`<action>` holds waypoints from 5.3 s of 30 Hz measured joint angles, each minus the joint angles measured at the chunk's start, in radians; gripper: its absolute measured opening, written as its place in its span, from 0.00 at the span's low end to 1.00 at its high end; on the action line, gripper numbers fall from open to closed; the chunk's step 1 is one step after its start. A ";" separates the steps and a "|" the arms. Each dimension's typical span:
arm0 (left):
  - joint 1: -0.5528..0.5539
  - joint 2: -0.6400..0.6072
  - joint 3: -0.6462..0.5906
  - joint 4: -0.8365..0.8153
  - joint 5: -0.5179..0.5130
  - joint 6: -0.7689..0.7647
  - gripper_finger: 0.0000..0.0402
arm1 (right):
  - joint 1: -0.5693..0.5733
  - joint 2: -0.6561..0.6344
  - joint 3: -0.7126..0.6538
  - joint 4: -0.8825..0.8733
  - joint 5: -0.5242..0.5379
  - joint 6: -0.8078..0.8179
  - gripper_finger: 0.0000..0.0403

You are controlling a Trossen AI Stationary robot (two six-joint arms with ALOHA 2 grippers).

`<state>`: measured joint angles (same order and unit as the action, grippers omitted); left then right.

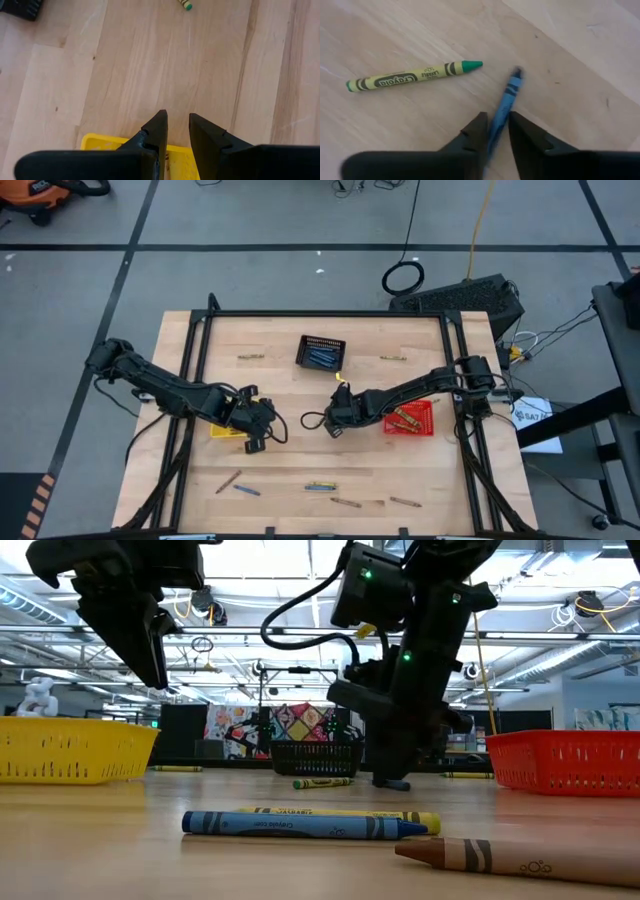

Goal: Sort crayons
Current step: Put the blue crayon into the black bin, then put the brown crayon into the yellow bin

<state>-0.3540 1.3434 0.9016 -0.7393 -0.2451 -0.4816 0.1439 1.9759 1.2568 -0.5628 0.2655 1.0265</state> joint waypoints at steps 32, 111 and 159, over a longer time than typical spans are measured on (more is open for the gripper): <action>0.000 0.000 0.000 -0.002 0.000 -0.002 0.20 | -0.192 -0.202 -0.006 0.277 0.013 -0.513 0.00; 0.070 0.000 0.000 -0.029 0.133 -0.218 0.20 | -0.463 -0.455 -0.004 0.288 -0.263 -1.019 0.31; -0.478 0.289 0.001 0.005 0.261 -1.188 0.20 | -0.463 -0.590 -0.003 0.205 -0.161 -1.117 0.31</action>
<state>-0.8323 1.6325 0.9024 -0.7346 0.0158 -1.6699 -0.3191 1.3861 1.2537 -0.3576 0.1043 -0.0910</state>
